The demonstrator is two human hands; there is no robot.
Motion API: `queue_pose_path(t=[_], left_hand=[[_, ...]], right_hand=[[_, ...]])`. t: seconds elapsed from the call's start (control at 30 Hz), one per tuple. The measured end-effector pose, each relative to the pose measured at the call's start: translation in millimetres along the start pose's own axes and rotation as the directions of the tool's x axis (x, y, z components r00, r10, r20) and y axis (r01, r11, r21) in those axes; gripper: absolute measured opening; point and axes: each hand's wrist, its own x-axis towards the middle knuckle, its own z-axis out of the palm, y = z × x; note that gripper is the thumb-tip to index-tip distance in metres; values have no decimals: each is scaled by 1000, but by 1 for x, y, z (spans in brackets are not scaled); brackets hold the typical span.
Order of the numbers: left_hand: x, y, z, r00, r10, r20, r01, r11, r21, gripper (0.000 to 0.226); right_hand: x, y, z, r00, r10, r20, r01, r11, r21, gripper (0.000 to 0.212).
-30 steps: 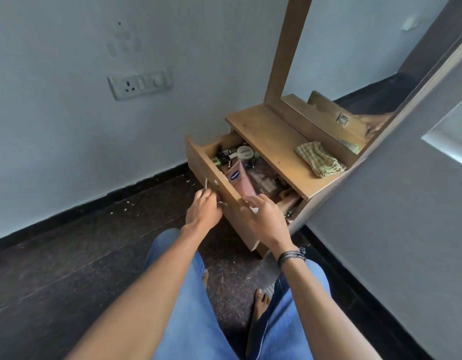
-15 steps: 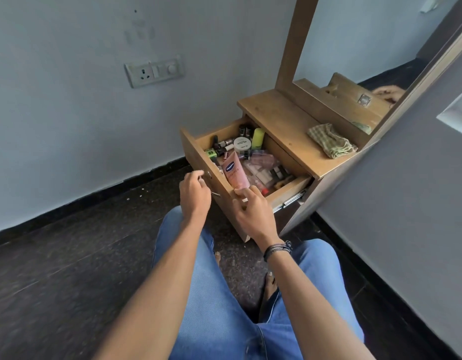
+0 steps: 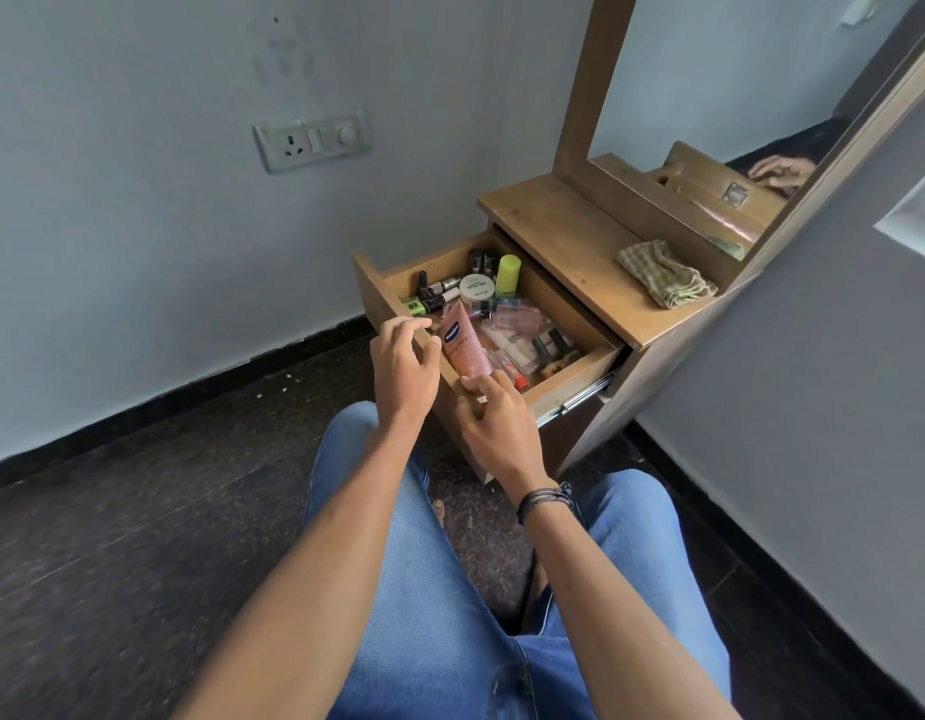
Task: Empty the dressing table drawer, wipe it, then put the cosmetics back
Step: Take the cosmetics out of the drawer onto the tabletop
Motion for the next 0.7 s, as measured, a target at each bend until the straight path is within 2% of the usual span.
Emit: queue_pose_path(t=[0.23, 0.33, 0.4, 0.53, 0.7], left_hand=[[5, 18, 3, 990, 135, 48, -138, 988, 74, 24], [16, 28, 18, 956, 215, 198, -250, 953, 171, 25], [25, 38, 32, 924, 210, 320, -291, 928, 232, 27], [46, 43, 64, 857, 96, 506, -315, 875, 368, 31], [60, 43, 88, 773, -43, 633, -431, 696, 574, 36]], right_hand=[[0, 9, -6, 998, 35, 50, -43, 986, 163, 23], [-1, 20, -14, 998, 59, 30, -64, 975, 212, 24], [2, 28, -18, 996, 79, -31, -70, 972, 224, 21], [23, 52, -24, 987, 113, -117, -99, 987, 123, 20], [62, 73, -35, 993, 53, -104, -68, 986, -151, 19]])
